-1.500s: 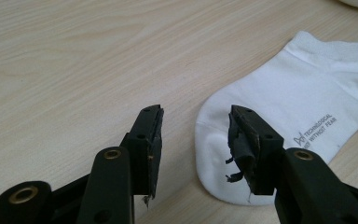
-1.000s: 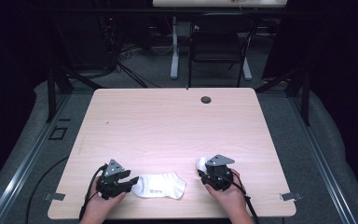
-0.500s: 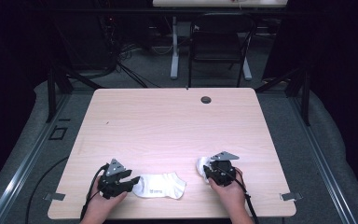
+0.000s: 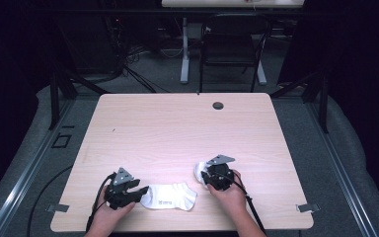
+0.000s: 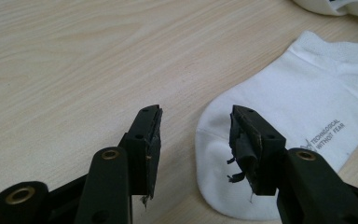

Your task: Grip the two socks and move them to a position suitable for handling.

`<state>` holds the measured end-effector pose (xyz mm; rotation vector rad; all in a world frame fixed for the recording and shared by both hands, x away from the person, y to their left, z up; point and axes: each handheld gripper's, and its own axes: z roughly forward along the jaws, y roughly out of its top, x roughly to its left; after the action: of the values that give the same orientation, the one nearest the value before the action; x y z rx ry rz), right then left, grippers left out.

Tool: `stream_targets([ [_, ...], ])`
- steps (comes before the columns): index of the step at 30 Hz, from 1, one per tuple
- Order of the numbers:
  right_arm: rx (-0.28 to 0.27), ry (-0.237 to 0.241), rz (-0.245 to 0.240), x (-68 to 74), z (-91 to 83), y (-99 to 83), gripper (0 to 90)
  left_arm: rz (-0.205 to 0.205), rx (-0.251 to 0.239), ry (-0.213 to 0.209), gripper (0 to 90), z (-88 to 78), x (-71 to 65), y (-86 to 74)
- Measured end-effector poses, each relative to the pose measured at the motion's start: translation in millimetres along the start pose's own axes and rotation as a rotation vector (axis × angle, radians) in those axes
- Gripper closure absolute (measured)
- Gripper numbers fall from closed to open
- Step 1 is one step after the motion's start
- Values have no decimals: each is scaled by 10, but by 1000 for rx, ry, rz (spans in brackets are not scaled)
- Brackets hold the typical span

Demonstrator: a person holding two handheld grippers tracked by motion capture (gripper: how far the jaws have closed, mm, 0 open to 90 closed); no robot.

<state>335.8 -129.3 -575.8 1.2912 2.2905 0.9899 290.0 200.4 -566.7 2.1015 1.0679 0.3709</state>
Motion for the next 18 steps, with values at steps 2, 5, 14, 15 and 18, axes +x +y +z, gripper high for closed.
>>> stream_targets([
  [2, -8, 10, 0, 42, 47, 34, 680, 0, 0, -1, 533, 1, 0, 0],
  [5, -14, 24, -11, 106, 108, 79, 718, 3, 0, -2, 533, -3, 3, 0],
  [14, 0, 32, -44, 162, 136, 120, 882, 6, 0, -1, 533, 6, -7, 0],
  [15, 1, 33, -47, 162, 134, 125, 892, 7, 1, -1, 533, 6, -9, 1],
  [18, -2, 35, -50, 170, 116, 146, 900, 9, 0, -1, 533, 7, -11, 5],
])
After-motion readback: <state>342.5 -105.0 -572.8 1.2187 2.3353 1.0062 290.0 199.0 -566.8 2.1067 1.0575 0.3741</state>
